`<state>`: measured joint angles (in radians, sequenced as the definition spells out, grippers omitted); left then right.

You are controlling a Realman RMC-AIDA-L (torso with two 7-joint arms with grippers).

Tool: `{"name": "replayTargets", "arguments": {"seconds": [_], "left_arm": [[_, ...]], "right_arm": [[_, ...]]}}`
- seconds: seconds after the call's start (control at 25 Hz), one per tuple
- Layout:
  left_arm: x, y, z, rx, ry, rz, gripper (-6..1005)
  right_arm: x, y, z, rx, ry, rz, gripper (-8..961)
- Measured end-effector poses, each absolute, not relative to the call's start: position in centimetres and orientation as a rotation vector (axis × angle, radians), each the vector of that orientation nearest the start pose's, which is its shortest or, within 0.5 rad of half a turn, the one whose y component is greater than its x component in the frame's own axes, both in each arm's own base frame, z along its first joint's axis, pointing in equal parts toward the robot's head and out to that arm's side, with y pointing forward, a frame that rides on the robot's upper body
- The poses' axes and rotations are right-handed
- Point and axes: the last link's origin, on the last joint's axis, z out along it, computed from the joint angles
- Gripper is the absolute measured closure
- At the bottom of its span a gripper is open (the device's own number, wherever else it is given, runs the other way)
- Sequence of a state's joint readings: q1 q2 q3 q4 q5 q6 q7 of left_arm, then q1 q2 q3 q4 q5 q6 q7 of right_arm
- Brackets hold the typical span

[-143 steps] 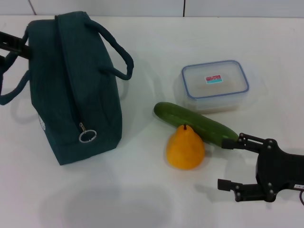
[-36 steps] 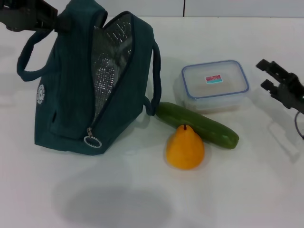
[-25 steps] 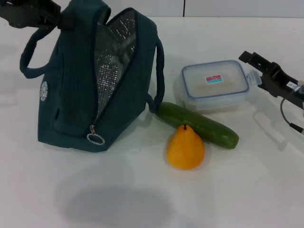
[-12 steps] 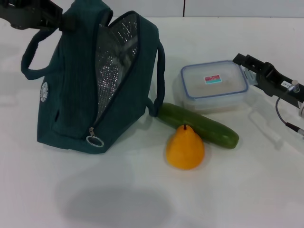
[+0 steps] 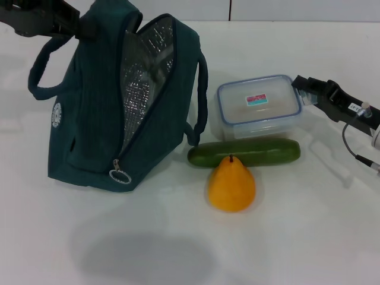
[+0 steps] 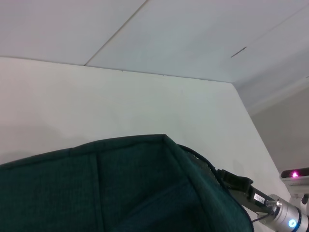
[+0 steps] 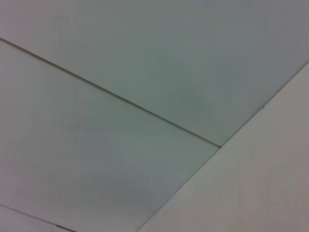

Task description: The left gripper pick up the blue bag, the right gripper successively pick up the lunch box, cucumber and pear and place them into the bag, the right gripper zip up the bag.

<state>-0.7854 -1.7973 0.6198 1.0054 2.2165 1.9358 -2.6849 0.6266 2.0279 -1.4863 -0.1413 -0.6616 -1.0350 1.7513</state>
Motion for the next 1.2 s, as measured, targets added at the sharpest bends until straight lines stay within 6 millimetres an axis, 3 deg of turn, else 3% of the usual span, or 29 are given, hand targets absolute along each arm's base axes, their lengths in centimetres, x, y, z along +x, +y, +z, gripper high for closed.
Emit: {"name": "replayTargets", "arguments": {"seconds": [0.2, 0.4, 1.2], "left_arm": [[-18.45, 38.31, 15.98, -2.489, -1.677, -0.366, 954], [-18.43, 38.31, 15.96, -2.49, -1.677, -0.366, 954], [-18.37, 38.3, 15.98, -2.497, -1.669, -0.379, 954]], "right_arm": [[27.41, 37.38, -4.79, -1.846, 1.735, 1.174, 780], [27.49, 37.31, -4.77, -1.844, 1.735, 1.175, 846], [26.56, 37.0, -3.88, -1.897, 1.642, 1.272, 854]]}}
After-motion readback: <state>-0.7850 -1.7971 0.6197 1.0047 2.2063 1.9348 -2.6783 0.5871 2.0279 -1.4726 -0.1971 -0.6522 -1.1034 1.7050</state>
